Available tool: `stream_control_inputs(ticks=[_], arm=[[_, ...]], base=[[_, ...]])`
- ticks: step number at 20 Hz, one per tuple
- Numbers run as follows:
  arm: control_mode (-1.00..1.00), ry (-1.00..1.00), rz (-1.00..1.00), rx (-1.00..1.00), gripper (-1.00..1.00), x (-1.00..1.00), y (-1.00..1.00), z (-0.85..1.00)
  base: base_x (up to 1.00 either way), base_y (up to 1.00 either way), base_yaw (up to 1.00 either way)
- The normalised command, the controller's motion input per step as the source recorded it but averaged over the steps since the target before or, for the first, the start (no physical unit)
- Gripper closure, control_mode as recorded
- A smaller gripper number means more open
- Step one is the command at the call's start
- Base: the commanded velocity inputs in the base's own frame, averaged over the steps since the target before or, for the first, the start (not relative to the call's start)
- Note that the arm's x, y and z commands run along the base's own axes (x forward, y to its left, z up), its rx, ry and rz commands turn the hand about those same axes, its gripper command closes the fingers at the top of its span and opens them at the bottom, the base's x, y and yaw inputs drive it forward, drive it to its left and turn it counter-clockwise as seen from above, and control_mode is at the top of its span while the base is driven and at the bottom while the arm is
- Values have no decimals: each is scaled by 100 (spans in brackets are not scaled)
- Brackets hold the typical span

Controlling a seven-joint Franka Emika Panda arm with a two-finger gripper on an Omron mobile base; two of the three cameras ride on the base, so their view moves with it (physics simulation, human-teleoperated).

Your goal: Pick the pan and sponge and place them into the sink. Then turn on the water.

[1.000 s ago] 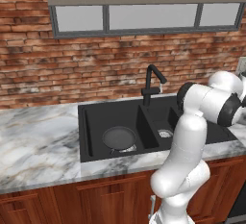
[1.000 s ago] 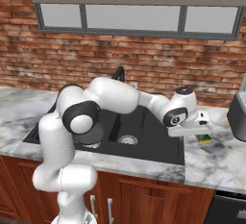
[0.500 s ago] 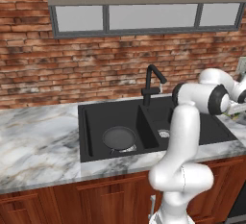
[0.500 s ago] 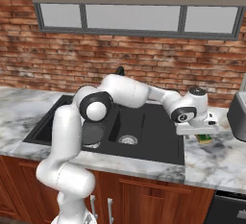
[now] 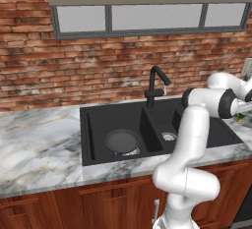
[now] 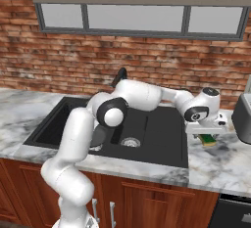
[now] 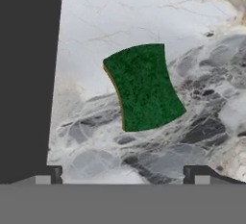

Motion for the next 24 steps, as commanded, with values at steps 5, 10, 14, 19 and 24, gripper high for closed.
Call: stream_control_inputs(ticks=[5, 10, 14, 19, 24], arm=[[-100, 0, 0, 0, -100, 8, 0, -35], [-100, 0, 0, 0, -100, 13, 0, -34], [-100, 0, 0, 0, -100, 17, -2, -20], [-100, 0, 0, 0, -100, 22, -8, -16], [-100, 0, 0, 0, -100, 30, -15, -15]], base=[[0, 0, 0], [0, 0, 0], [0, 0, 0], [0, 0, 0], [0, 0, 0]])
